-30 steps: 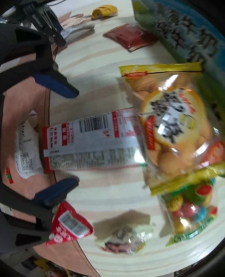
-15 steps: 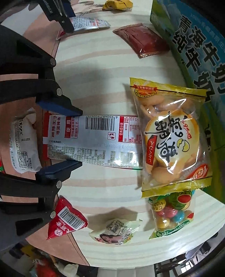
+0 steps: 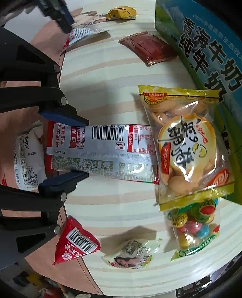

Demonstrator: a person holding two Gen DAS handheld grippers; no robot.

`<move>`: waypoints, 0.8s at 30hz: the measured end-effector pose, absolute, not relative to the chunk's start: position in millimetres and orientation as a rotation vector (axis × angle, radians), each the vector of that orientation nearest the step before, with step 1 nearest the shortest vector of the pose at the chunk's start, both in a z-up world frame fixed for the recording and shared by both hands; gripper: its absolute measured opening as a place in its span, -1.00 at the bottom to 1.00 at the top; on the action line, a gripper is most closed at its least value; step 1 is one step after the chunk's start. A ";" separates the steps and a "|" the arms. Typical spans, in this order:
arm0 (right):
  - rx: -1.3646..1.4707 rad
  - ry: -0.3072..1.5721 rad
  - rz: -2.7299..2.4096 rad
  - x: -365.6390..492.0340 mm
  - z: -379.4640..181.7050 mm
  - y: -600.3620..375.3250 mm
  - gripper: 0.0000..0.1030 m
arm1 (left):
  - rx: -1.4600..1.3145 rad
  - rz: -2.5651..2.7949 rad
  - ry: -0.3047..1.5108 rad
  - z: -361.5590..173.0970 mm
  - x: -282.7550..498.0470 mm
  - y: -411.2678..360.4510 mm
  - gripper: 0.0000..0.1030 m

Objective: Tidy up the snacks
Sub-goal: 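Grasp the silver pouch with the left gripper while the right gripper grasps the red-white strip packet, then carry the silver pouch and red-white packet over the box and lower them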

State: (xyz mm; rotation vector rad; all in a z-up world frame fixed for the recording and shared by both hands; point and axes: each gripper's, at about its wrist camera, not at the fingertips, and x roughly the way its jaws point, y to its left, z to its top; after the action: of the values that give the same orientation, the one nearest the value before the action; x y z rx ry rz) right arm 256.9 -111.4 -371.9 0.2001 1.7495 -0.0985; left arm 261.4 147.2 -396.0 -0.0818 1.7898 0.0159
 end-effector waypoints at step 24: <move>0.224 1.693 -0.022 215.2 -338.5 -100.8 -0.21 | -0.070 -0.083 1.718 -364.2 219.2 107.5 -0.50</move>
State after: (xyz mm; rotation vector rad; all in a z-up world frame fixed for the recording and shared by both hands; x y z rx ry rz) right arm 215.2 -100.8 -338.5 0.2239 1.6927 -0.0220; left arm 219.2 107.5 -364.2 -0.0705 1.7176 -0.0832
